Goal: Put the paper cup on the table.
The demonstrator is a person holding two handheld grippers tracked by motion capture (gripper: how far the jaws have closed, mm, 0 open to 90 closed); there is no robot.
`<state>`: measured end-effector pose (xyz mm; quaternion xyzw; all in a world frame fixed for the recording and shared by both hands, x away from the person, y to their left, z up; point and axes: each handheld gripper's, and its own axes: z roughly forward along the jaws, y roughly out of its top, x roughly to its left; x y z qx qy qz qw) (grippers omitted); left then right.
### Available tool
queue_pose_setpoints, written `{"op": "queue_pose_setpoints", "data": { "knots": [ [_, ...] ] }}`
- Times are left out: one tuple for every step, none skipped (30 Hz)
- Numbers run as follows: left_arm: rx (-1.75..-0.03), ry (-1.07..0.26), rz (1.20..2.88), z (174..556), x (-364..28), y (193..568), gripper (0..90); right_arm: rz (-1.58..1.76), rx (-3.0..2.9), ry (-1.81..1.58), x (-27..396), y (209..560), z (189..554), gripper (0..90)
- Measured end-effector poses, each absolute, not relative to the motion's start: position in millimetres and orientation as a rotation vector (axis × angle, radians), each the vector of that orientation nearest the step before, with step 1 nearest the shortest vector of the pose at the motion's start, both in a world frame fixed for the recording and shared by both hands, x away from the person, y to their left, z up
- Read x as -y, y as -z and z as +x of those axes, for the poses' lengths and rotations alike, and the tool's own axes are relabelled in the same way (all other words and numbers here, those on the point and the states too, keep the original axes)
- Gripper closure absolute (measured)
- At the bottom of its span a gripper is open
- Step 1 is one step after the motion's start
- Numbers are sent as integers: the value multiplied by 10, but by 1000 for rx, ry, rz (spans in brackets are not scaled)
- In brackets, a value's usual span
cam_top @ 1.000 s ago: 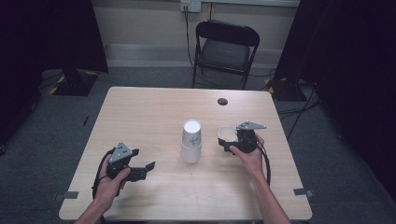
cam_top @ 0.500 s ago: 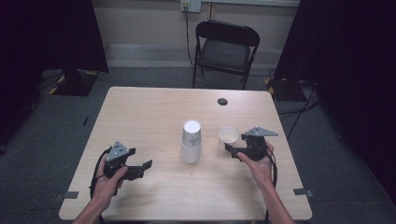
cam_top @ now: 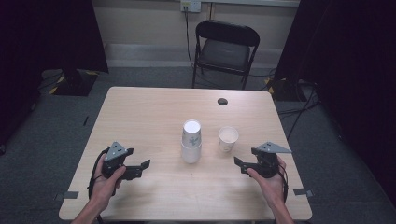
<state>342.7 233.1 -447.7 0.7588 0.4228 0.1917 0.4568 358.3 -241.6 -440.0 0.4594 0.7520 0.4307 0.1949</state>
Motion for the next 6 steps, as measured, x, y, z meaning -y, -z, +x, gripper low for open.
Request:
{"op": "queue_pose_setpoints", "data": {
  "knots": [
    [-1046, -471, 1867, 3431, -2327, 4480, 158, 1299, -2105, -1205, 2438, 4422, 3558, 152],
    [-1047, -471, 1869, 3436, -2327, 4483, 158, 1305, -2097, -1208, 2462, 4447, 3541, 152],
    [-1048, -472, 1871, 3439, -2325, 4486, 158, 1313, -2095, -1204, 2483, 4472, 3526, 152],
    [-1046, -470, 1876, 3442, -2325, 4489, 158, 1321, -2092, -1201, 2498, 4496, 3516, 152],
    [-1045, -470, 1879, 3445, -2325, 4491, 158, 1321, -2097, -1189, 2515, 4516, 3510, 152],
    [-1044, -474, 1879, 3448, -2325, 4494, 158, 1332, -2098, -1181, 2528, 4532, 3507, 152]
  ]
}}
